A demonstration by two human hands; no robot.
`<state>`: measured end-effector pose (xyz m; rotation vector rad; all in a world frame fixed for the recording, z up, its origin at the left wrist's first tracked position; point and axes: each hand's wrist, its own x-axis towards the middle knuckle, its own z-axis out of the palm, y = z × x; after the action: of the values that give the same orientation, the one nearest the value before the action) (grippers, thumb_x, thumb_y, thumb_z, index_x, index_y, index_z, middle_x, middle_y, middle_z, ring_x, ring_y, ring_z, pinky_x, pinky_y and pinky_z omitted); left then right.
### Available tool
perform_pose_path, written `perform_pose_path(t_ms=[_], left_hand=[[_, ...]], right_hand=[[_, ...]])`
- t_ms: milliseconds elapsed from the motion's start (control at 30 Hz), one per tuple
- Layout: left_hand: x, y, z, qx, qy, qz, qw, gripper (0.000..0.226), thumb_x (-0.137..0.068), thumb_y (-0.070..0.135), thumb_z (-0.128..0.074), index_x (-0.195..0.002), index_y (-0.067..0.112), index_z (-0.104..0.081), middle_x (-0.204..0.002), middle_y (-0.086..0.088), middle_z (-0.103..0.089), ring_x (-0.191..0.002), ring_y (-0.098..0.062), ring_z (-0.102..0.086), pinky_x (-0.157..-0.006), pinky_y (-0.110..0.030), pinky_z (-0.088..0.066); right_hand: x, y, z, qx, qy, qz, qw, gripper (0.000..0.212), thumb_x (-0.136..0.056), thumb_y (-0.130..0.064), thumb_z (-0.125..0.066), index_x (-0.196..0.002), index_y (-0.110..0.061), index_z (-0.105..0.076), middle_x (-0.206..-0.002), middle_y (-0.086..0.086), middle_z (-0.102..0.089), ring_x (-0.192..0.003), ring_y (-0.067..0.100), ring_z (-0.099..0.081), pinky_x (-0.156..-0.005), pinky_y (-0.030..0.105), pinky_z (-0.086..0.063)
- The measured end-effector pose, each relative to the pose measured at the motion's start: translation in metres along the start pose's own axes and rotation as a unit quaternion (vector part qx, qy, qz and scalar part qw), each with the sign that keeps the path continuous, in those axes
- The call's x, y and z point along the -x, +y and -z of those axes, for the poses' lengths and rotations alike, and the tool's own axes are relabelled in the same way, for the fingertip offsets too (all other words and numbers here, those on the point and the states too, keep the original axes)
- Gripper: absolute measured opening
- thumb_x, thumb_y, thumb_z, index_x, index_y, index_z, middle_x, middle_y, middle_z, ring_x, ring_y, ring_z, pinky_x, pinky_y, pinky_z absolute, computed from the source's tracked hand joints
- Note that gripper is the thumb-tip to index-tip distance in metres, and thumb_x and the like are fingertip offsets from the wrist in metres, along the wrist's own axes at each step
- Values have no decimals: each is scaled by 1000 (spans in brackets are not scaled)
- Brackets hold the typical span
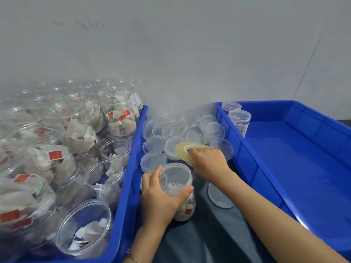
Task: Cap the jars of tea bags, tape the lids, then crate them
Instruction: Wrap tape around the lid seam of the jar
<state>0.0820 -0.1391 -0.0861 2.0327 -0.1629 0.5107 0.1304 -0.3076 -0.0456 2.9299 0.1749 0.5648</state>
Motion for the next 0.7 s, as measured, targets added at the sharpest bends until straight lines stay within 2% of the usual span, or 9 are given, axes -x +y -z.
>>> perform_pose_path(t_ms=[167,233,300,367,500,533,567,633,700], left_hand=[[-3,0,2,-25,-25,6,999,98,-48,48,-88,-132,13,-53,-116,0,-49,-102,-16,-55,-78,-23,-40],[-4,-3,6,-35,-44,7,998,106,-47,60,-83,-137,18,-47,-123,0,-50,-110,-18,-54,-81,-26,-42],[-4,-3,11,-21,-83,10,996,111,-48,70,-70,-144,28,-35,-135,4,-47,-121,-16,-47,-91,-28,-41],[-4,-3,15,-33,-120,-20,992,106,-51,73,-61,-144,35,-30,-141,10,-44,-130,-14,-39,-104,-32,-35],[-4,8,20,-188,-133,-105,967,99,-58,83,-36,-141,30,-41,-150,11,-32,-137,-15,-21,-110,-39,-19],[-4,13,19,-227,-144,-109,957,97,-63,82,-33,-144,28,-36,-155,9,-22,-139,-15,-14,-111,-38,-15],[-4,16,17,-253,-158,-105,949,95,-69,78,-34,-148,25,-28,-158,6,-12,-140,-16,-8,-112,-36,-12],[-5,25,11,-275,-191,-81,939,98,-75,73,-41,-151,17,-14,-160,-2,1,-144,-17,0,-116,-36,-4],[-11,35,5,-290,-218,-51,930,112,-70,81,-42,-151,15,-1,-160,-10,5,-146,-22,3,-116,-41,0]], right_hand=[[-4,-22,-8,-29,-13,3,999,27,-88,-18,-46,-114,-14,-50,-100,2,-65,-89,29,-62,-60,32,-30],[-3,-26,-5,-5,3,13,1000,30,-85,-19,-51,-113,-12,-54,-94,2,-65,-85,27,-62,-60,32,-32],[1,-28,3,49,44,19,998,26,-61,-17,-73,-84,-13,-64,-67,-1,-64,-60,20,-62,-51,27,-35],[6,-25,10,54,45,20,997,30,-43,-14,-82,-64,-15,-60,-52,-2,-59,-46,18,-58,-45,23,-36],[21,-20,10,59,-12,-9,998,31,-47,-22,-84,-68,-16,-62,-58,-2,-63,-48,13,-61,-44,22,-36],[24,-20,11,67,10,-19,998,32,-47,-22,-84,-69,-15,-62,-58,-1,-63,-48,13,-61,-43,21,-36],[25,-20,12,55,-13,-28,998,27,-58,-20,-79,-78,-13,-62,-68,1,-66,-56,15,-64,-47,23,-37],[24,-18,6,28,-48,-26,998,17,-86,-13,-54,-102,-8,-53,-96,7,-64,-83,22,-65,-60,26,-35],[22,-17,8,25,-30,-15,999,12,-90,-12,-51,-100,-7,-51,-94,8,-63,-81,23,-65,-60,28,-37]])
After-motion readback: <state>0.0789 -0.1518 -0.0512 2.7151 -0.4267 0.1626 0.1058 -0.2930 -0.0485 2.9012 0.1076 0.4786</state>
